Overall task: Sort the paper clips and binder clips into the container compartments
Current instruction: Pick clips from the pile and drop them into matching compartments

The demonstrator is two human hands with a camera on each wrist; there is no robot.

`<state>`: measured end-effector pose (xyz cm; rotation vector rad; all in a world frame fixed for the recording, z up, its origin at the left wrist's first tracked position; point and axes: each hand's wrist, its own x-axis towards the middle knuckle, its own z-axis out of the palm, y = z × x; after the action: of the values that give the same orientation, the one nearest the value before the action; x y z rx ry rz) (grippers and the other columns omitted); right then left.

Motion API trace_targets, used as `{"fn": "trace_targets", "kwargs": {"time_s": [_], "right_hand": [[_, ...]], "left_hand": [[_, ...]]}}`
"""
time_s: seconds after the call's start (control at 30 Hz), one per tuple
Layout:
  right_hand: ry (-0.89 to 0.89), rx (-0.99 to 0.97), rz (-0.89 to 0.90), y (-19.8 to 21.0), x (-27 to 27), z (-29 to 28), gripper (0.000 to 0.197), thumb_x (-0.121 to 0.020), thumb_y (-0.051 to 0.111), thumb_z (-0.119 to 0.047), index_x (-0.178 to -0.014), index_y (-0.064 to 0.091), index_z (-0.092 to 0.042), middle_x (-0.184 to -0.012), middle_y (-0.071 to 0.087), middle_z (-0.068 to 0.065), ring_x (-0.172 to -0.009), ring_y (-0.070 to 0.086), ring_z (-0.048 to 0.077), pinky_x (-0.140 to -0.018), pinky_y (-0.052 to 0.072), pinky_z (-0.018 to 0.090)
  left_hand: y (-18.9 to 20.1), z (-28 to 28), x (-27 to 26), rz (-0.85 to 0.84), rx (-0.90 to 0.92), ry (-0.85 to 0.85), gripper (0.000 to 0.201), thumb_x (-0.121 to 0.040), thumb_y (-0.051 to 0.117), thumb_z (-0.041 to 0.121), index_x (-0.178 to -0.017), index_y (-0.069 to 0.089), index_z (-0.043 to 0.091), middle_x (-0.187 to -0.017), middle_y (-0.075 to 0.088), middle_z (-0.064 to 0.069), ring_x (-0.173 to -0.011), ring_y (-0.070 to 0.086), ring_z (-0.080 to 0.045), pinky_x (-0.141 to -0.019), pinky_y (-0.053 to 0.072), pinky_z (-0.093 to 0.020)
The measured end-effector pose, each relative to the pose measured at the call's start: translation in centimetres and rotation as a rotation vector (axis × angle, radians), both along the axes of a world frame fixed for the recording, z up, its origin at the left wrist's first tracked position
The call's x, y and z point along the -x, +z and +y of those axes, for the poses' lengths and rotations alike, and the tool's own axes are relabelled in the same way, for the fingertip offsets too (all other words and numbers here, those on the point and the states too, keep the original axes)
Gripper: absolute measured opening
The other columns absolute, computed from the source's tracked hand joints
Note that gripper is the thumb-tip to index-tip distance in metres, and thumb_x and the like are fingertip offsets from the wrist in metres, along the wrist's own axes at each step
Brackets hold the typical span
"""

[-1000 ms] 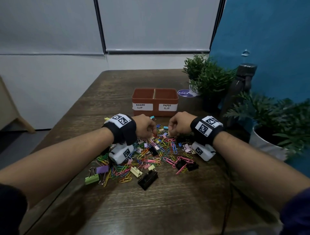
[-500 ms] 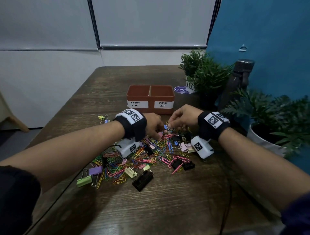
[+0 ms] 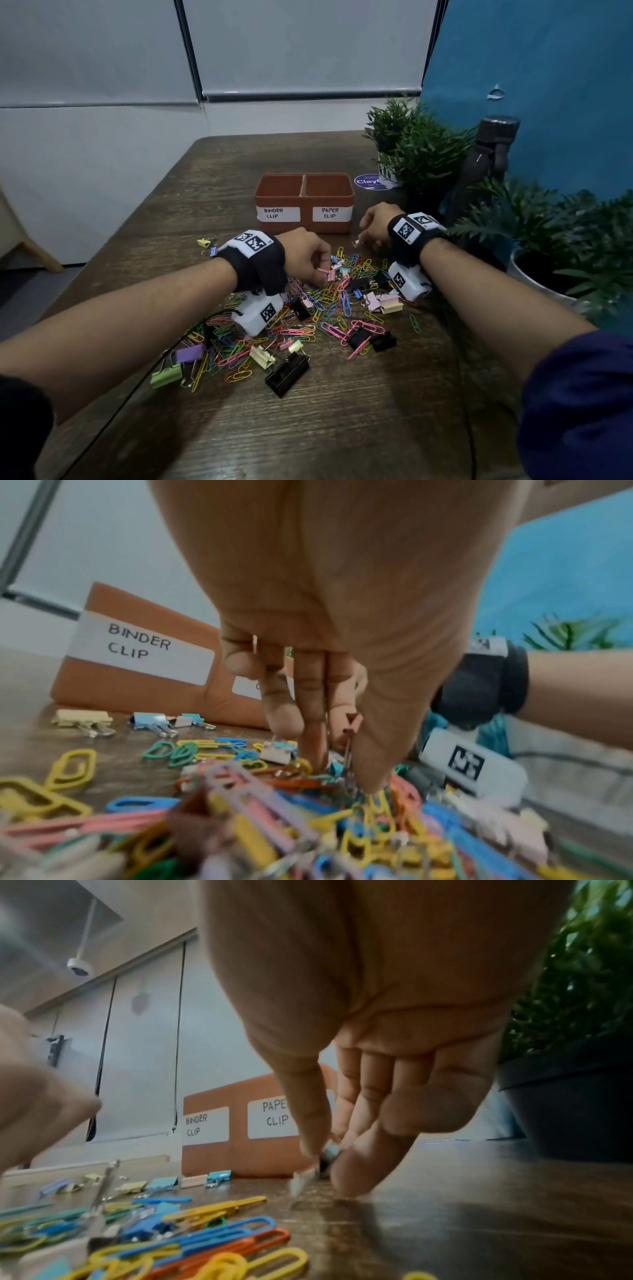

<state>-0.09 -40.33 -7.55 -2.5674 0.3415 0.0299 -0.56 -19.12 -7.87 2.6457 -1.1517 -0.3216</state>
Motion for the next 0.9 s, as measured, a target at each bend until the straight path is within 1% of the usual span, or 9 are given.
{"fn": "trace_targets", "kwargs": {"time_s": [0.17, 0.23, 0.33, 0.4, 0.53, 0.6, 0.73, 0.8, 0.9], "right_hand": [[0.066, 0.116, 0.046, -0.2, -0.2, 0.3, 0.016, -0.075, 0.084, -0.023, -0.083, 0.071, -0.023, -0.083, 0.073, -0.001, -0.071, 0.066, 0.013, -0.061, 0.049, 0.023], [0.084, 0.097, 0.003, -0.1, 0.1, 0.3, 0.016, -0.074, 0.085, -0.022, -0.085, 0.074, -0.023, -0.086, 0.072, -0.004, -0.077, 0.064, 0.01, -0.067, 0.048, 0.024], [0.204, -0.005, -0.023, 0.2, 0.8, 0.8, 0.023, -0.072, 0.087, -0.019, -0.091, 0.076, -0.024, -0.087, 0.072, -0.007, -0.082, 0.066, 0.01, -0.075, 0.052, 0.025], [0.309, 0.026, 0.022, 0.3, 1.2, 1.6, 0.025, -0.072, 0.087, -0.018, -0.093, 0.077, -0.027, -0.084, 0.07, -0.011, -0.083, 0.067, 0.009, -0.075, 0.053, 0.024], [0.397, 0.118, 0.065, 0.0, 1.2, 2.9, 0.027, -0.075, 0.084, -0.018, -0.095, 0.074, -0.033, -0.079, 0.066, -0.014, -0.083, 0.066, 0.009, -0.08, 0.057, 0.03], [0.405, 0.14, 0.058, -0.1, 1.2, 3.2, 0.03, -0.076, 0.084, -0.021, -0.101, 0.073, -0.032, -0.078, 0.063, -0.016, -0.082, 0.063, 0.007, -0.077, 0.053, 0.027], [0.403, 0.209, 0.098, -0.6, 1.0, 3.5, 0.036, -0.076, 0.084, -0.029, -0.11, 0.074, -0.029, -0.088, 0.063, -0.012, -0.091, 0.061, 0.012, -0.079, 0.049, 0.026], [0.408, 0.241, 0.097, -0.7, 0.9, 3.5, 0.033, -0.077, 0.083, -0.032, -0.109, 0.075, -0.029, -0.097, 0.062, -0.007, -0.097, 0.06, 0.014, -0.08, 0.048, 0.027], [0.406, 0.221, 0.069, -0.7, 0.9, 3.5, 0.026, -0.079, 0.081, -0.034, -0.103, 0.077, -0.027, -0.094, 0.064, -0.009, -0.091, 0.059, 0.01, -0.074, 0.045, 0.025]], "left_hand": [[1.6, 1.1, -0.9, 0.234, 0.205, 0.098, 0.017, -0.077, 0.081, 0.022, -0.083, 0.065, 0.017, -0.081, 0.074, 0.003, -0.074, 0.065, -0.009, -0.078, 0.053, -0.033], [2.2, 1.6, -1.7, 0.356, 0.317, 0.109, 0.015, -0.081, 0.078, 0.014, -0.084, 0.063, 0.013, -0.077, 0.075, 0.001, -0.07, 0.067, -0.01, -0.073, 0.054, -0.032], [2.3, 2.2, -3.0, 0.408, 0.403, 0.155, 0.013, -0.084, 0.073, 0.007, -0.085, 0.06, 0.01, -0.078, 0.075, -0.005, -0.058, 0.064, -0.009, -0.061, 0.051, -0.025], [1.8, 2.6, -4.2, 0.392, 0.384, 0.205, 0.012, -0.085, 0.072, 0.007, -0.089, 0.061, 0.007, -0.084, 0.073, -0.013, -0.058, 0.064, -0.011, -0.059, 0.052, -0.025], [0.8, 3.1, -5.8, 0.349, 0.267, 0.274, 0.015, -0.086, 0.073, 0.014, -0.1, 0.068, 0.011, -0.079, 0.072, -0.001, -0.059, 0.064, -0.006, -0.061, 0.051, -0.019], [0.4, 3.4, -6.6, 0.297, 0.271, 0.299, 0.011, -0.086, 0.073, 0.016, -0.097, 0.07, 0.018, -0.075, 0.072, 0.002, -0.059, 0.063, -0.005, -0.057, 0.05, -0.018], [0.3, 4.0, -7.9, 0.19, 0.235, 0.367, 0.004, -0.086, 0.073, 0.019, -0.086, 0.074, 0.023, -0.08, 0.074, -0.003, -0.068, 0.065, -0.011, -0.07, 0.057, -0.029], [0.6, 4.1, -8.1, 0.174, 0.233, 0.389, 0.007, -0.086, 0.072, 0.017, -0.083, 0.074, 0.022, -0.078, 0.073, 0.002, -0.068, 0.065, -0.009, -0.067, 0.054, -0.024], [0.8, 4.2, -8.5, 0.108, 0.173, 0.431, 0.006, -0.082, 0.075, 0.018, -0.08, 0.075, 0.024, -0.08, 0.072, 0.008, -0.075, 0.065, -0.008, -0.07, 0.052, -0.023]]}}
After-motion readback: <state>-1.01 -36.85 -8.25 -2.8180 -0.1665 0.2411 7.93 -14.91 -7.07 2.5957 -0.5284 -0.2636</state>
